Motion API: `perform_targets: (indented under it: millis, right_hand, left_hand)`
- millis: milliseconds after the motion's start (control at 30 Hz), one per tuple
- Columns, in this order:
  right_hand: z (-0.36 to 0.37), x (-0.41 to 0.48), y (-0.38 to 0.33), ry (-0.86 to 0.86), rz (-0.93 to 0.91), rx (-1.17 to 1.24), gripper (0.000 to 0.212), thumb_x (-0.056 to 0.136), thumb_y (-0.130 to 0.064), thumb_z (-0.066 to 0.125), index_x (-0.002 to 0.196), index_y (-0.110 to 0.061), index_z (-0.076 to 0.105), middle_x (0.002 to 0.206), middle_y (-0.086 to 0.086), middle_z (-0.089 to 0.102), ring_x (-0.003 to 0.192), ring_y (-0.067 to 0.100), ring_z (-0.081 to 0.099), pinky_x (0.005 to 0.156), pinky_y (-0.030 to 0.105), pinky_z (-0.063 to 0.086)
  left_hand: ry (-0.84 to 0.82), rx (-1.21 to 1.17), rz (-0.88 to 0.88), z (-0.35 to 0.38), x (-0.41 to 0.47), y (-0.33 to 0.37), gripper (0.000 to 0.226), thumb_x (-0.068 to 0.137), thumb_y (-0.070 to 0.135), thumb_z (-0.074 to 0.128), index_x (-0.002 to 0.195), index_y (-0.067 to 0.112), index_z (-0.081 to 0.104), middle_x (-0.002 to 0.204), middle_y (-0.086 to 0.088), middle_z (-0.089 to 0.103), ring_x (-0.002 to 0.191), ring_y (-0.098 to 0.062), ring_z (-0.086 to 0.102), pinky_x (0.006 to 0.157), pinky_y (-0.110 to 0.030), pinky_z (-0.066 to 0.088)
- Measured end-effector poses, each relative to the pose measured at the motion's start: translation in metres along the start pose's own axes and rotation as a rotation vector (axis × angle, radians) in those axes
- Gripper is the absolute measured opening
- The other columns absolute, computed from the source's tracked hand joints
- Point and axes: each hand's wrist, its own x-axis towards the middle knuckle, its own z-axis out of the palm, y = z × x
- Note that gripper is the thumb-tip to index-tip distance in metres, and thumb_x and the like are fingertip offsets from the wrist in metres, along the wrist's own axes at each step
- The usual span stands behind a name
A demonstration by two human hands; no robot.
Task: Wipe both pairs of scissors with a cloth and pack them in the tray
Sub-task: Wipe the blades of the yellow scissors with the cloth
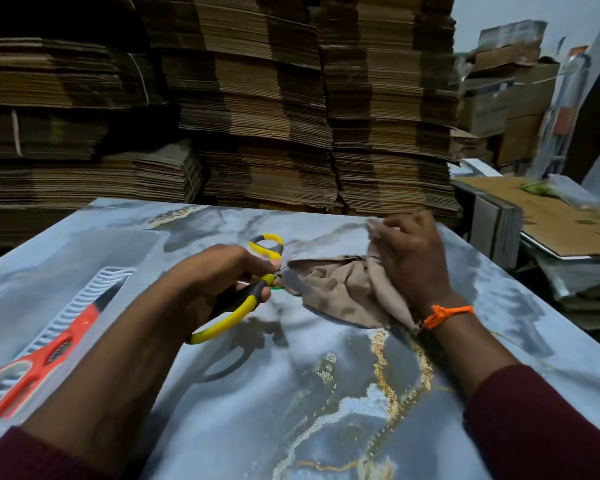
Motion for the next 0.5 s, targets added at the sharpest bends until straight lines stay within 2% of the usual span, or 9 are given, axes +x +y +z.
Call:
perform_targets:
  millis: [67,133,200,267,367,433,500]
  right_hand:
    - [-0.004,-0.005,0.015,-0.055,0.204,0.101,0.008,0.094,-0.017,0.074,0.094,-0.011,0.080,0.088,0.006,0.069,0.090,0.032,0.051,0.072,0.042,0.047]
    - [-0.007,-0.001,0.007,-0.132,0.293,0.252,0.011,0.089,-0.020,0.079,0.098,-0.014,0.081,0.087,0.001,0.068,0.091,0.032,0.055,0.075,0.036,0.041]
    - [-0.015,0.007,-0.010,-0.196,0.261,0.337,0.019,0.087,-0.024,0.081,0.105,-0.019,0.080,0.093,-0.005,0.068,0.095,0.026,0.055,0.076,0.032,0.038]
    - [-0.027,0.016,-0.020,-0.244,0.261,0.443,0.024,0.087,-0.032,0.080,0.109,-0.025,0.079,0.101,-0.008,0.071,0.100,0.021,0.055,0.074,0.031,0.042]
    - [-0.048,0.025,-0.034,-0.315,0.244,0.601,0.026,0.085,-0.040,0.079,0.110,-0.031,0.078,0.106,-0.013,0.072,0.107,0.017,0.058,0.073,0.034,0.050]
    - [-0.052,0.026,-0.045,-0.354,0.181,0.629,0.026,0.085,-0.039,0.080,0.110,-0.032,0.078,0.107,-0.013,0.072,0.108,0.017,0.057,0.079,0.029,0.047]
    - [-0.051,0.027,-0.057,-0.357,0.095,0.564,0.028,0.086,-0.039,0.079,0.111,-0.026,0.077,0.109,-0.008,0.071,0.106,0.018,0.053,0.082,0.020,0.040]
  left_hand:
    - [-0.003,0.094,0.111,-0.003,0.002,0.001,0.012,0.093,0.007,0.069,0.089,-0.002,0.075,0.075,-0.014,0.072,0.050,-0.017,0.065,0.045,-0.020,0.048]
    - [0.001,0.190,0.246,0.001,0.006,-0.002,0.013,0.093,0.008,0.070,0.088,-0.002,0.077,0.073,-0.016,0.072,0.051,-0.020,0.066,0.047,-0.023,0.049]
    - [0.041,0.320,0.372,0.003,0.011,-0.006,0.013,0.093,0.013,0.073,0.087,0.004,0.080,0.063,-0.009,0.071,0.052,-0.020,0.066,0.050,-0.028,0.052]
    - [0.161,0.583,0.541,0.000,0.016,-0.008,0.011,0.093,0.021,0.073,0.088,0.017,0.082,0.058,0.006,0.070,0.056,-0.016,0.069,0.055,-0.033,0.058]
    - [0.302,0.872,0.775,0.000,0.012,-0.009,0.012,0.094,0.030,0.070,0.097,0.029,0.082,0.075,0.010,0.074,0.070,-0.015,0.070,0.067,-0.042,0.059]
    - [0.333,0.970,0.897,0.003,0.008,-0.008,0.015,0.095,0.032,0.067,0.101,0.032,0.080,0.085,0.008,0.072,0.075,-0.017,0.067,0.066,-0.042,0.057]
    - [0.352,1.067,1.024,0.007,0.005,-0.008,0.017,0.094,0.035,0.063,0.100,0.035,0.079,0.083,0.007,0.067,0.074,-0.020,0.066,0.059,-0.041,0.054]
